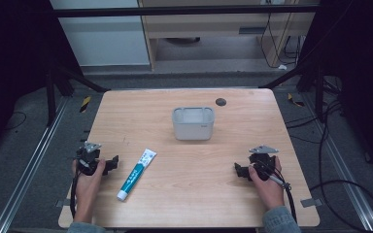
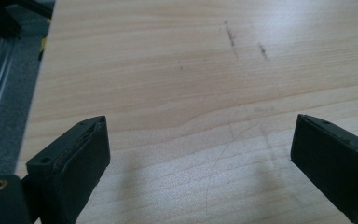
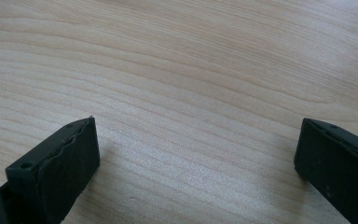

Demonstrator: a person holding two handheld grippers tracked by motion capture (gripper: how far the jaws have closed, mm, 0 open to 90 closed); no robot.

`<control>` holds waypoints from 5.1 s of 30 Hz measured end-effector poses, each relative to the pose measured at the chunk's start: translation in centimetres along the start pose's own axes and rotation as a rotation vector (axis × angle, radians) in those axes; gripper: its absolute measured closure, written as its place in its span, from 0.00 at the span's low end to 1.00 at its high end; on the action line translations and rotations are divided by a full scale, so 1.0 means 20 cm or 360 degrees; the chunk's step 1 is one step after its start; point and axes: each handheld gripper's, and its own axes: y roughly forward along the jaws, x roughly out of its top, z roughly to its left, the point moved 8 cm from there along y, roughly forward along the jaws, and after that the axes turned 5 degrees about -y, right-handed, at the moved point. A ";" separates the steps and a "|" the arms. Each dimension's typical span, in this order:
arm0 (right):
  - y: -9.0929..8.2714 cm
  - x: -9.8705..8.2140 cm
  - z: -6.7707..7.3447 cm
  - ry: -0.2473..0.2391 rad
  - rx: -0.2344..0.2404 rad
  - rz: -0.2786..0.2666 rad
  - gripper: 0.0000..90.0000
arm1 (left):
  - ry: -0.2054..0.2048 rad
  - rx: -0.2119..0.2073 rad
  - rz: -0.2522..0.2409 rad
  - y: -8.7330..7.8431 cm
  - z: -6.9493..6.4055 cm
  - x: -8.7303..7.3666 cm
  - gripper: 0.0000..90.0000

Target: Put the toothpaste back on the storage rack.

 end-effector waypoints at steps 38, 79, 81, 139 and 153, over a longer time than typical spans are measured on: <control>0.00 0.00 -0.01 0.0014 -0.0024 0.0000 0.01 | 0.0451 -0.0483 0.0459 -0.33 -0.59 0.04 0.26; 0.00 0.00 0.00 0.0018 -0.0014 0.0002 0.01 | 0.0536 -0.0353 0.0763 -0.01 -0.61 -0.03 0.67; 0.00 0.00 0.00 0.0023 -0.0012 0.0001 0.01 | 0.0568 -0.0347 0.0762 -0.02 -0.62 -0.03 0.69; 0.00 0.00 -0.01 -0.0016 0.0003 -0.0002 0.00 | 0.0667 -0.0548 0.0193 -0.30 -1.03 0.61 0.87; 0.00 0.00 -0.01 -0.0017 0.0009 0.0002 0.00 | 0.0657 -0.0561 0.0072 -0.30 -1.17 0.82 0.86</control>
